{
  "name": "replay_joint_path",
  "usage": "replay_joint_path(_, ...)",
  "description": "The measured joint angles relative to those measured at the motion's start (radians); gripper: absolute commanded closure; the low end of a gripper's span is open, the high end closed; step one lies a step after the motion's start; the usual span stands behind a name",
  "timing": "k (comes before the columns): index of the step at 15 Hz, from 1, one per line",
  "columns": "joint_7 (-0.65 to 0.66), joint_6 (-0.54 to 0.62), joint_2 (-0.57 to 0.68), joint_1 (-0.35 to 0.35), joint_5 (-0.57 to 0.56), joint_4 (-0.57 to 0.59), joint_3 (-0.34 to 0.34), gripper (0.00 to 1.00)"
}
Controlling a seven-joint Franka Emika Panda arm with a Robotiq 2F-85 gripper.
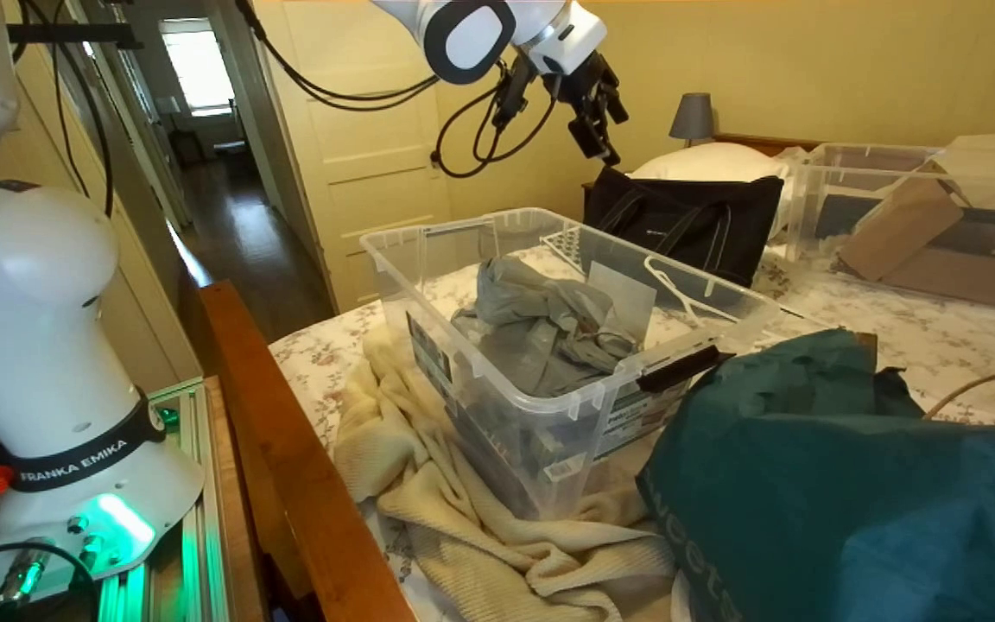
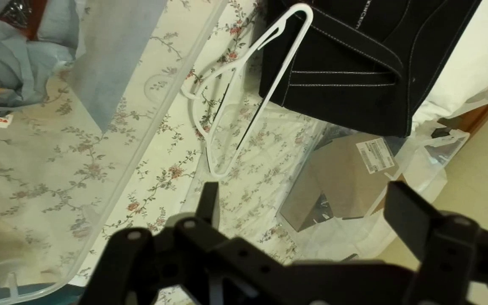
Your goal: Remove the white hanger from the clear container and put it on the bed.
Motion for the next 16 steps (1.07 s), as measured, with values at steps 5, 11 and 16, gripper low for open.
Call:
replay_joint_path(5,-0.005,-0.045,-0.002,0.047,-0.088,-0.024,-0.065,0.0)
replay_joint_path(11,-0.058,-0.045,-0.036,0.18,-0.225,-0.11,-0.165,0.0)
replay_joint_path(16,-0.114,-0.045,-0.101,0.307,-0.307,-0.187,-0.263,0.0)
